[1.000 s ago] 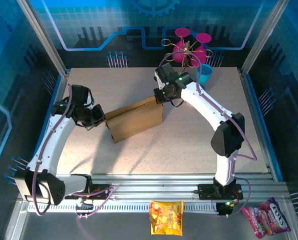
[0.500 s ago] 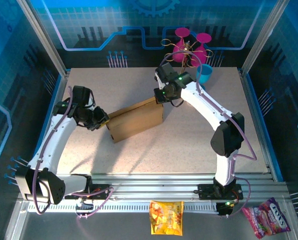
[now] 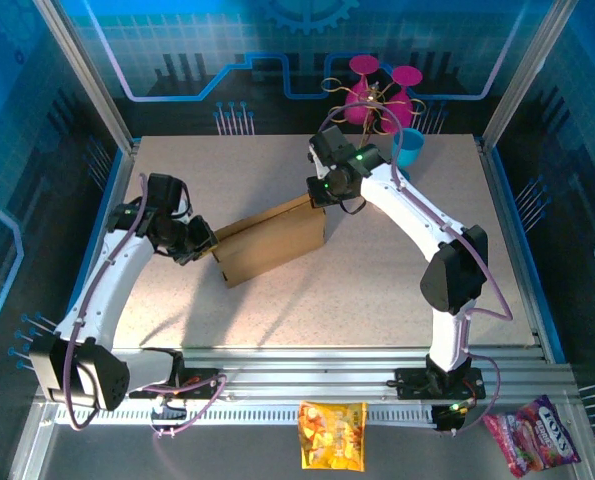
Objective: Fold the paper box
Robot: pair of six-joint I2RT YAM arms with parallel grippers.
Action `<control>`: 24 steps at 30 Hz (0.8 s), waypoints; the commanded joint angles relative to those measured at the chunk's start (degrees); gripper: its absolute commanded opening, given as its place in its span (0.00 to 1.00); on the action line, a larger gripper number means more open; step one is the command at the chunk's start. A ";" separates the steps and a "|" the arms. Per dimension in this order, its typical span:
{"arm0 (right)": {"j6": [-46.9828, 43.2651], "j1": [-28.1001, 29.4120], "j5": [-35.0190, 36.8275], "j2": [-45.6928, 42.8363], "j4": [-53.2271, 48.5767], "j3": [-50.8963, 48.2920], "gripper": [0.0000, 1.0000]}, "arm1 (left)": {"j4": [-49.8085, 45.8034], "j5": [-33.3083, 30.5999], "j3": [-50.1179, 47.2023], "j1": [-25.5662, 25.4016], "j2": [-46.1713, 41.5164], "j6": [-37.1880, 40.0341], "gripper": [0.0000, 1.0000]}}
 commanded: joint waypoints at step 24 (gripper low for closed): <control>-14.18 -0.58 -4.92 -12.48 23.57 -28.43 0.00 | 0.59 -7.37 -3.50 -4.80 -4.65 -2.34 0.29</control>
